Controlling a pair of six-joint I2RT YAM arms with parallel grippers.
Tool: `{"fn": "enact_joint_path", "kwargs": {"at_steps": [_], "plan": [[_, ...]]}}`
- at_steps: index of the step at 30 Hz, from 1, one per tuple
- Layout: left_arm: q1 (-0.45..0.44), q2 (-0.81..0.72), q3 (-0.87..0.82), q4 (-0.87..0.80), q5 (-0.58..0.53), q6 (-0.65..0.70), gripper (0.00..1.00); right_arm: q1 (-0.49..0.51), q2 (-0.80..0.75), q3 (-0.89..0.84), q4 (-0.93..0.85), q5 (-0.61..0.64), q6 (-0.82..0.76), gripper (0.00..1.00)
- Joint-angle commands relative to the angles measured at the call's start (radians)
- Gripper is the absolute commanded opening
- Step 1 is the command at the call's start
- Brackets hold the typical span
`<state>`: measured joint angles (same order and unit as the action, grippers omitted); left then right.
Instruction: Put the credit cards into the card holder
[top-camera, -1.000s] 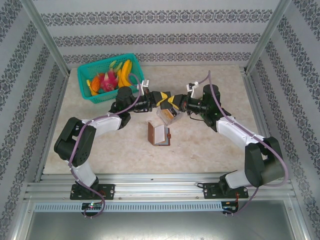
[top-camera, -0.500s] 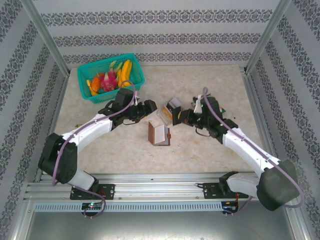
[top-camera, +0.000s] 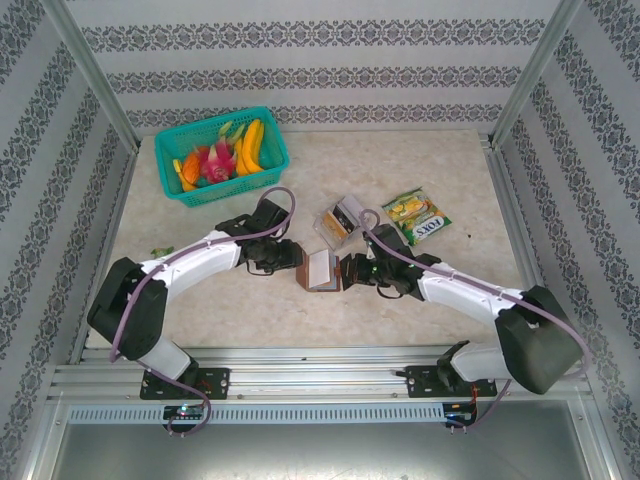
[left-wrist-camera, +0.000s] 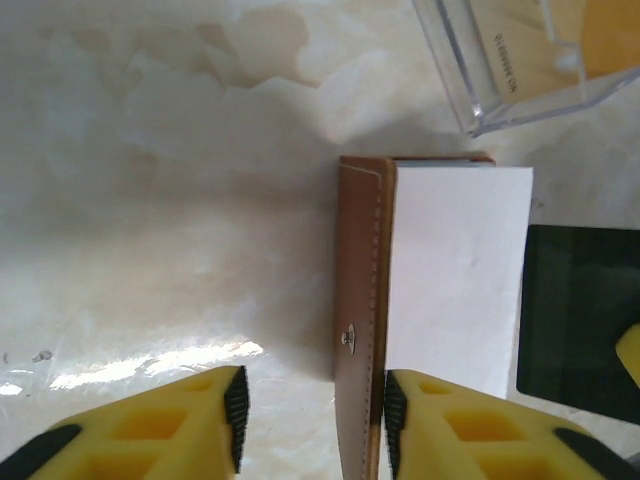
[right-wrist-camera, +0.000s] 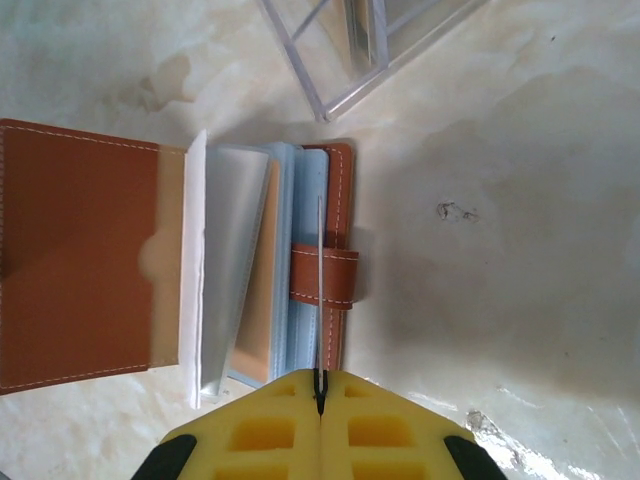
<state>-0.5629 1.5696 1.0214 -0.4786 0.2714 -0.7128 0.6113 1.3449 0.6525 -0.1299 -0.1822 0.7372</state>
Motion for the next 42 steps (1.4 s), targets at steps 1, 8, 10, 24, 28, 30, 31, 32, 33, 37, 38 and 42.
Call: {"fn": "enact_joint_path", "kwargs": {"at_steps": [1,8,10,24,28,30,31,32,33,37,38,42], "plan": [[-0.009,0.017,0.005,-0.031,-0.035,0.027,0.37,0.009,0.034,0.022,0.04,0.011,0.014,0.0],[-0.008,0.071,0.009,-0.022,-0.031,0.037,0.23,0.011,0.098,0.041,0.082,-0.02,0.027,0.0],[-0.009,0.081,0.001,-0.014,-0.028,0.037,0.17,0.014,0.111,0.051,0.087,-0.03,0.027,0.0],[-0.008,0.081,-0.09,0.12,-0.008,-0.053,0.0,0.061,0.151,0.147,0.153,-0.121,0.048,0.0],[-0.008,0.071,-0.121,0.172,0.0,-0.081,0.0,0.079,0.144,0.164,0.162,-0.116,0.029,0.0],[-0.009,0.065,-0.136,0.21,0.011,-0.095,0.0,0.084,0.187,0.196,0.148,-0.15,0.025,0.0],[-0.008,0.064,-0.137,0.218,0.013,-0.101,0.0,0.087,0.203,0.205,0.15,-0.154,0.029,0.0],[-0.008,0.064,-0.137,0.222,0.012,-0.103,0.0,0.093,0.22,0.213,0.151,-0.151,0.035,0.0],[-0.008,0.062,-0.137,0.224,0.013,-0.104,0.0,0.096,0.233,0.216,0.15,-0.145,0.042,0.0],[-0.007,0.027,-0.154,0.227,-0.011,-0.108,0.0,0.094,0.229,0.216,0.092,-0.044,0.06,0.0],[-0.008,0.012,-0.163,0.23,-0.02,-0.111,0.02,0.091,0.225,0.215,0.068,-0.02,0.059,0.0],[-0.006,-0.032,-0.192,0.257,-0.033,-0.107,0.17,0.064,0.214,0.206,0.014,-0.002,0.04,0.0]]}}
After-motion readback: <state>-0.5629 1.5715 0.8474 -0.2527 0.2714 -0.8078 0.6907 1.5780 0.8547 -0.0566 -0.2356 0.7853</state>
